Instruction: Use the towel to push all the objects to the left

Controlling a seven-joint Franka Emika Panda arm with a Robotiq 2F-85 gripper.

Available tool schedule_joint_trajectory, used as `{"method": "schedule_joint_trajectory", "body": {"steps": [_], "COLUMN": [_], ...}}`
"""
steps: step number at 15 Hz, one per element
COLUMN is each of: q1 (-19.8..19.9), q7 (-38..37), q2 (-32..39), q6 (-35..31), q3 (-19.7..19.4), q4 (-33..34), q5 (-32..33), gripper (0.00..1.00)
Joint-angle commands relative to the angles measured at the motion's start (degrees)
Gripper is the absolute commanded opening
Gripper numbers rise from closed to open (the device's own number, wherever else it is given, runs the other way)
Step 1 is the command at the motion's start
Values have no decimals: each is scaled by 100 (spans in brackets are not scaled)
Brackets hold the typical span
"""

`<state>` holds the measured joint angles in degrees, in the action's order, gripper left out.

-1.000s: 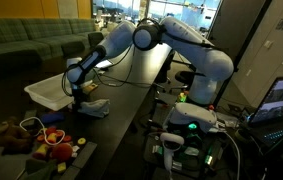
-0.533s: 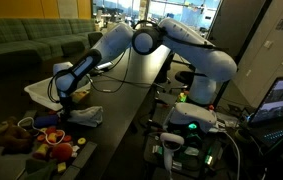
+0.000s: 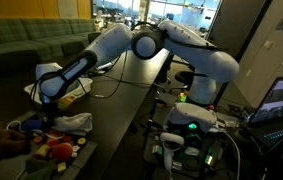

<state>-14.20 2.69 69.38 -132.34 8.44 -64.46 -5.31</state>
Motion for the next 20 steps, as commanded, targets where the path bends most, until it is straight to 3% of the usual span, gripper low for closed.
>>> {"method": "schedule_joint_trajectory", "body": {"steps": [1, 12, 16, 20], "q1": [-58, 222, 288, 469], "q7": [0, -33, -177, -197], "q2": [7, -1125, -1258, -1026], "q6": [71, 585, 972, 1441], "q3": [154, 150, -42, -248], "q4": [273, -16, 383, 1222], "q5": [44, -52, 64, 71], "gripper": [3, 3, 3, 3]}}
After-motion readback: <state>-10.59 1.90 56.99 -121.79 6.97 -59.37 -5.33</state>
